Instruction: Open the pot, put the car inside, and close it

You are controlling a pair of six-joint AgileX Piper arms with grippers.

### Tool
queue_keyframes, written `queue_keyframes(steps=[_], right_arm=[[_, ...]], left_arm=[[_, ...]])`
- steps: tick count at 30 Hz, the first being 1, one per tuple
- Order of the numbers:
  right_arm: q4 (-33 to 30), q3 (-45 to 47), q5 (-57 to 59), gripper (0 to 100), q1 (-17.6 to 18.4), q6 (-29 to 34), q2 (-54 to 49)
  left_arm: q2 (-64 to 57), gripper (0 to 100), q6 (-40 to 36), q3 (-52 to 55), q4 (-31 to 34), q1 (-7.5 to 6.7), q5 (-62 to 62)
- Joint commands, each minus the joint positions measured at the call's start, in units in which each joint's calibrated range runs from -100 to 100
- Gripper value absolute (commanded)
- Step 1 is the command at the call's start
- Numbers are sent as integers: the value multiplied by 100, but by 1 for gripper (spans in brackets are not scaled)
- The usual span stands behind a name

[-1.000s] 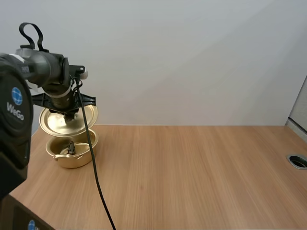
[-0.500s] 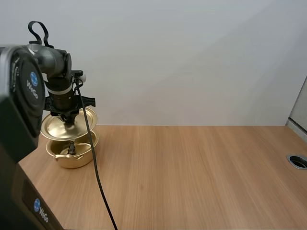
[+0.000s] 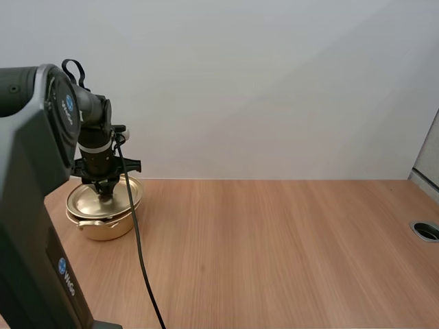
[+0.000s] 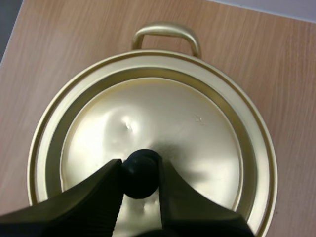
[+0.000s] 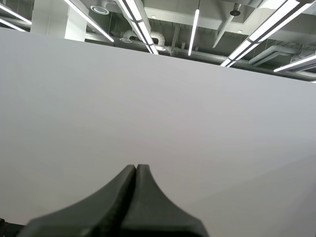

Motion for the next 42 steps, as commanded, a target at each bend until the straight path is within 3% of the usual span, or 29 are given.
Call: queue_keyframes(steps=[1, 27, 29, 36, 40, 42], right_arm=[[0, 0, 4, 0, -2, 1, 1], [116, 0, 4, 0, -2, 1, 0], [127, 0, 4, 0, -2, 1, 0], [127, 0, 4, 0, -2, 1, 0], [127, 0, 4, 0, -2, 1, 0], [127, 0, 4, 0, -2, 1, 0]], left_arm=[[21, 0, 1, 1, -6, 3, 1], [91, 2, 1, 1, 138, 3, 147], [91, 8, 1, 1, 167, 3, 209], [91, 43, 153, 1, 167, 3, 151], [91, 70, 364, 1, 167, 3, -1], [91, 88, 468, 1, 167, 3, -46]])
